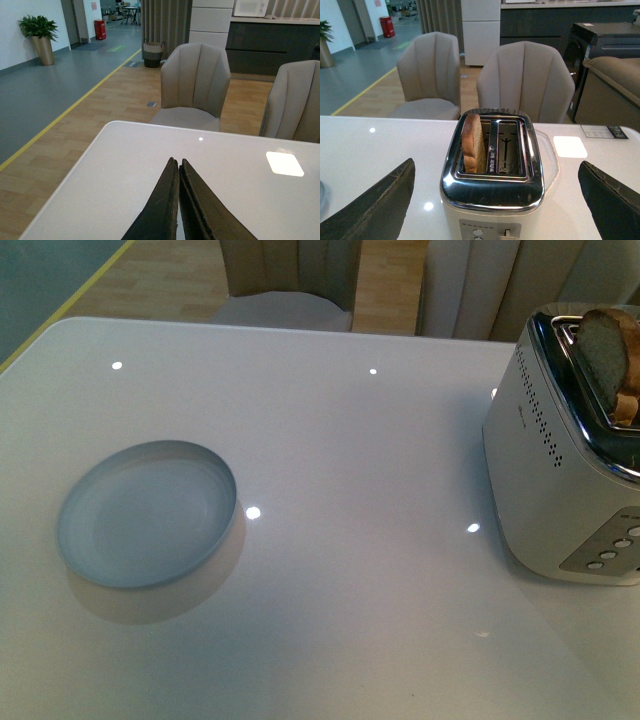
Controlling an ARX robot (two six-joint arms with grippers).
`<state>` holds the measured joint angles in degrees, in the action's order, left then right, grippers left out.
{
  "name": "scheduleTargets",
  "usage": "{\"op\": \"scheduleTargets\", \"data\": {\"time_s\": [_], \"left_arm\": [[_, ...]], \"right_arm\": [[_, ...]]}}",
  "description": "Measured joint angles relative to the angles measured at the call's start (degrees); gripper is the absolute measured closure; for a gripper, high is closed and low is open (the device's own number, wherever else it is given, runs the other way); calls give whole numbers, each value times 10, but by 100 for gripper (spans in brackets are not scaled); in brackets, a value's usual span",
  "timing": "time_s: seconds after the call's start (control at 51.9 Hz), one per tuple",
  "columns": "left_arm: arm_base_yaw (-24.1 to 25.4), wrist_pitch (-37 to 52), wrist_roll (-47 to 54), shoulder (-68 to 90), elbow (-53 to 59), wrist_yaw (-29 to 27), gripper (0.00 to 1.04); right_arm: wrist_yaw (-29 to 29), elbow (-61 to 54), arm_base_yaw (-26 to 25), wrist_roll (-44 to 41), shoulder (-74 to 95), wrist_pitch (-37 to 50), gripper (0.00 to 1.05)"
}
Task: Left arm holds plate, right arm toasts bread
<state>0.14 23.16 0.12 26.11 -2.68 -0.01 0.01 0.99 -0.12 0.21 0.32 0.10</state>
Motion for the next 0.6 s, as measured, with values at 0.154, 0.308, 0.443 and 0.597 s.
{"op": "scheduleTargets", "data": {"time_s": [0.154,0.308,0.443,0.597], "left_arm": [[0,1,0,-25,19,0,102],[0,-30,0,-60,20,0,102],[0,-59,0,-89,20,0,102],[0,-96,0,-126,20,0,102]], "right_arm": [[0,0,0,0,0,0,9],[0,0,0,0,0,0,9],[0,0,0,0,0,0,9],[0,0,0,0,0,0,9]]}}
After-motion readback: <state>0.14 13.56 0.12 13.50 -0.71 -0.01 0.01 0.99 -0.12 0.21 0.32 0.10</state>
